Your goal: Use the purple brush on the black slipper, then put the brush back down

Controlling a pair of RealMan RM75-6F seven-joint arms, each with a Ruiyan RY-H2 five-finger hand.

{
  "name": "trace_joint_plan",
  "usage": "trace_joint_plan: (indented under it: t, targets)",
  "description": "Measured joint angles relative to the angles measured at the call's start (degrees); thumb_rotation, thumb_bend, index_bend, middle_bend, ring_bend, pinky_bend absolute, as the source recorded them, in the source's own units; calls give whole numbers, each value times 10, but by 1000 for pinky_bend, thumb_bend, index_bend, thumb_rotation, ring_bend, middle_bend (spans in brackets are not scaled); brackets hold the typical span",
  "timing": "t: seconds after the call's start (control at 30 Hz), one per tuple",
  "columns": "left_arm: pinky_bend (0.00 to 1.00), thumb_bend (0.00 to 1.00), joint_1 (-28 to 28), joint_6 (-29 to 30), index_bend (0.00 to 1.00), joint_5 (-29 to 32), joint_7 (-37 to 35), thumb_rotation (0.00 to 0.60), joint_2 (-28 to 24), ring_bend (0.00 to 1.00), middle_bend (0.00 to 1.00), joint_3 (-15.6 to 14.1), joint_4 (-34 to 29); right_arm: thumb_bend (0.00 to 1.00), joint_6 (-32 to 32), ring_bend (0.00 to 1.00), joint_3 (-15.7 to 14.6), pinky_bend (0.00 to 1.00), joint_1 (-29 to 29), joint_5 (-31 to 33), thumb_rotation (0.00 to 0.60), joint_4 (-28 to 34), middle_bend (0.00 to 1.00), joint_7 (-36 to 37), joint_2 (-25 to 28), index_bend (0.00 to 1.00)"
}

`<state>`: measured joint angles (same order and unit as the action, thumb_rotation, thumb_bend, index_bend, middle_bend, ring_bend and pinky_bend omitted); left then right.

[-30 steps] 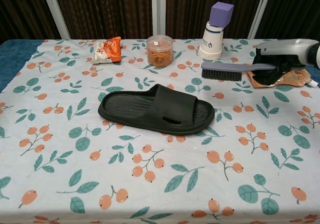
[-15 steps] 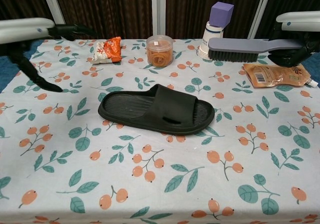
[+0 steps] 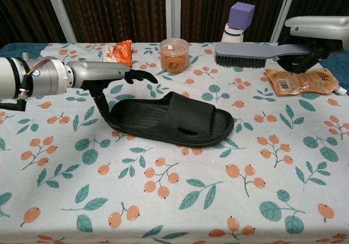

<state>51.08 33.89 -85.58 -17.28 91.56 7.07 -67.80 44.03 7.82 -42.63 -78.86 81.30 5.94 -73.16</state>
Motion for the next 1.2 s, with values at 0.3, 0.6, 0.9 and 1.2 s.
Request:
trace_joint_plan:
  t: [0.3,0.6,0.9,1.2]
  targets:
    - [207,149,9,0,281,33,-1,600,52,178,305,-1,55,930,-12,1000,-9,1000,-8,5,600,-25,990,0,-33,1000]
    - [277,189,8,21,412,48,0,600,68,332,473,-1,69,930,-20,1000,-22,1000,-29,-25,600,-72,990,9,-101,1000]
    - [277,189,12,23,412,51,-1,600,69,332,474,-6,68,930,-22,1000,-37,1000,-50,-47,600,-136,990,-25,-169,1000]
    - [276,189,16,22,412,51,-4,600,69,332,474,-10,72,931,-4,1000,-86,1000,-48,-110,600,-98,991,14,-139,1000]
